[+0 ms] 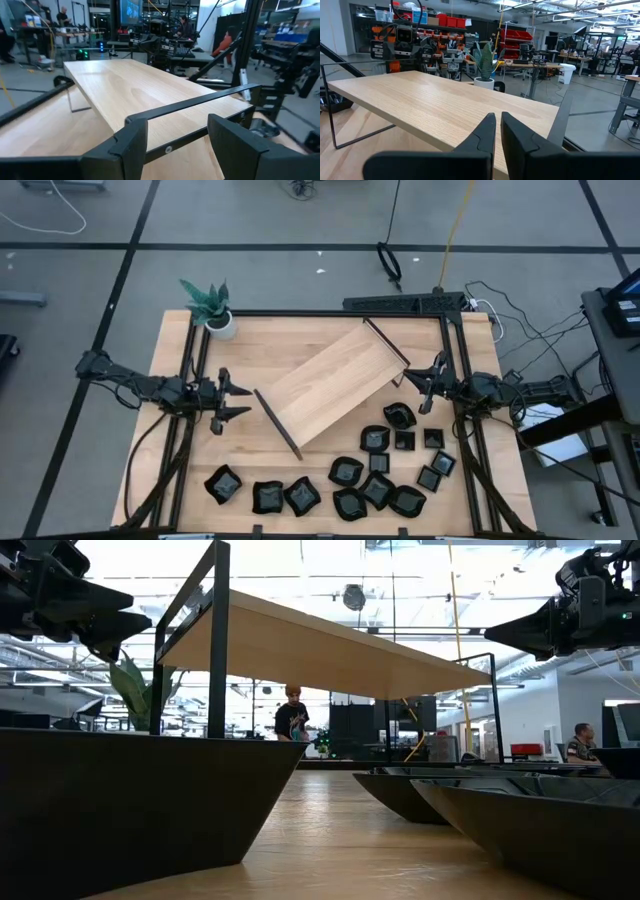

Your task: Pick & Place Mini shaped plates

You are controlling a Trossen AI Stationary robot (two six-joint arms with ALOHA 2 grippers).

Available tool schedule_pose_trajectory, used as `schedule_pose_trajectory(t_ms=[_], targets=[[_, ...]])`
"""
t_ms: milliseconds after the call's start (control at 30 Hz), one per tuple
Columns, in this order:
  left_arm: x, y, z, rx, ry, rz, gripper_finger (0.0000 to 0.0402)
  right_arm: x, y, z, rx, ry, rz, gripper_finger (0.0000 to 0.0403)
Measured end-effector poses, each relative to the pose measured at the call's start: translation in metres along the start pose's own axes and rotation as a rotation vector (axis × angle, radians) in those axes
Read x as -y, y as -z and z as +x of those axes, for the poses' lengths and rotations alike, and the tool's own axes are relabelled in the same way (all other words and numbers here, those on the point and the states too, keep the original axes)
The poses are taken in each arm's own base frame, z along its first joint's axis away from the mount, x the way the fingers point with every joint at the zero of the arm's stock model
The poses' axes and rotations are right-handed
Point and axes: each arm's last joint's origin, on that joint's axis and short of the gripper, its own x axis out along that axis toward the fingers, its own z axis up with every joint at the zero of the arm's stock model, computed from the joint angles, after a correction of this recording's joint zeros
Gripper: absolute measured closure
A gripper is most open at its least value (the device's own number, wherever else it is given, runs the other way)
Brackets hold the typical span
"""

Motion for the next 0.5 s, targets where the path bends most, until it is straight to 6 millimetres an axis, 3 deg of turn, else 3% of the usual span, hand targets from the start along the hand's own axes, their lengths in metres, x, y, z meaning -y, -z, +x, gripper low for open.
schedule_pose_trajectory(t_ms=[267, 500], targets=[[-0.0006, -0.0002, 0.0, 0.001, -0.018, 0.159, 0.0192, 0.0, 0.0, 0.0, 0.0, 0.0, -0.001, 0.0383], [-0.0005, -0.0002, 0.0, 0.002, -0.017, 0.069, 0.0192, 0.0, 0.0001, 0.0, 0.0, 0.0, 0.0, 0.0383]])
